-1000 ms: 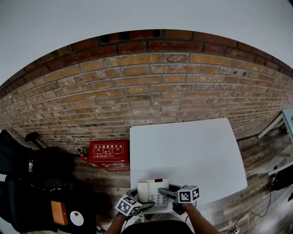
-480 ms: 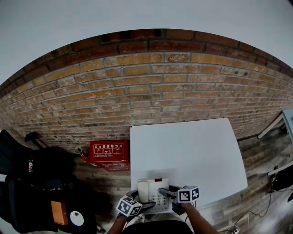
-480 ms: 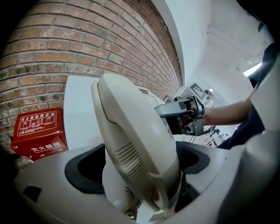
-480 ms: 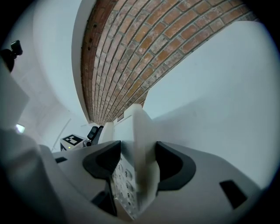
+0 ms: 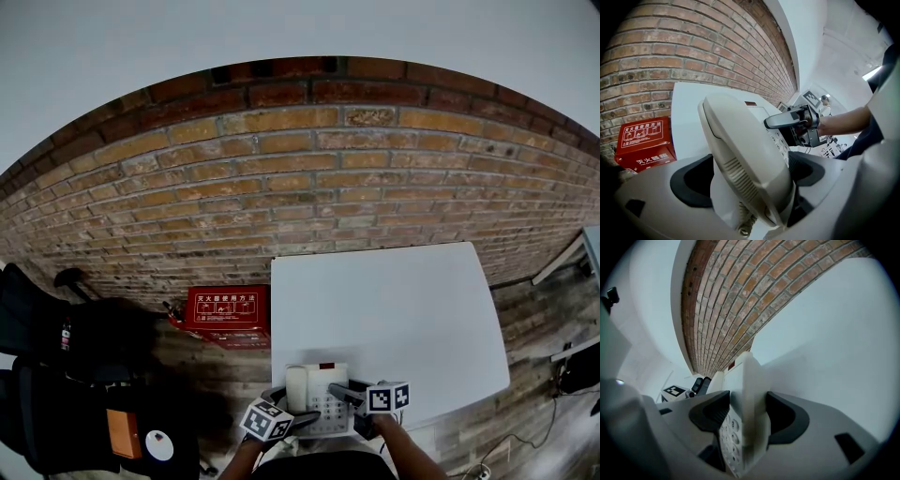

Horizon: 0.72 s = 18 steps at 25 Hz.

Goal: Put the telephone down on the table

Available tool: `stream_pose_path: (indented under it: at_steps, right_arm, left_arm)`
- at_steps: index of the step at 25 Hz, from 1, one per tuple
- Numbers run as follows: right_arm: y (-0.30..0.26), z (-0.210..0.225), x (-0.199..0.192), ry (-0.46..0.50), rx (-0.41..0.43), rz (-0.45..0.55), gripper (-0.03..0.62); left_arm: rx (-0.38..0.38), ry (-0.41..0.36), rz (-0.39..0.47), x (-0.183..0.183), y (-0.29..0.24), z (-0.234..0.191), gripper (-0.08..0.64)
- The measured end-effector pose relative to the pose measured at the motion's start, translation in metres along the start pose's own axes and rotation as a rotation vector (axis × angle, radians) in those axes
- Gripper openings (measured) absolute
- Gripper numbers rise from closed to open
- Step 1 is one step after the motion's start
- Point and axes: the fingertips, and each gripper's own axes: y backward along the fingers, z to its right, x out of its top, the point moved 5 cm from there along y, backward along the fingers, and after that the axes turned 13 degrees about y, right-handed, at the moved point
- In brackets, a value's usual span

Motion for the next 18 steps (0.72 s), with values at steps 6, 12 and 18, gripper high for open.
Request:
stream_pose_path:
  at_steps: [6, 12, 18]
  right_arm:
    - [-0.0026, 0.0048, -0.0027, -0.021, -0.023, -0.004, 0.253]
    - [-0.0047, 0.0066, -0.0033, -0.035, -0.031, -0.012, 0.255]
    - [-0.0054, 0.0084, -0.0037, -0.049, -0.035, -0.016, 0.255]
  left_arm:
    - [0.012, -0.002, 0.015, 0.0038, 0.0005, -0.0054, 0.503]
    - [0.007, 0.013, 0.020, 0.0038, -0.0006, -0.0075, 0.503]
    - [0.010, 0.009, 0.033, 0.0049, -0.0005, -0.0068, 0.503]
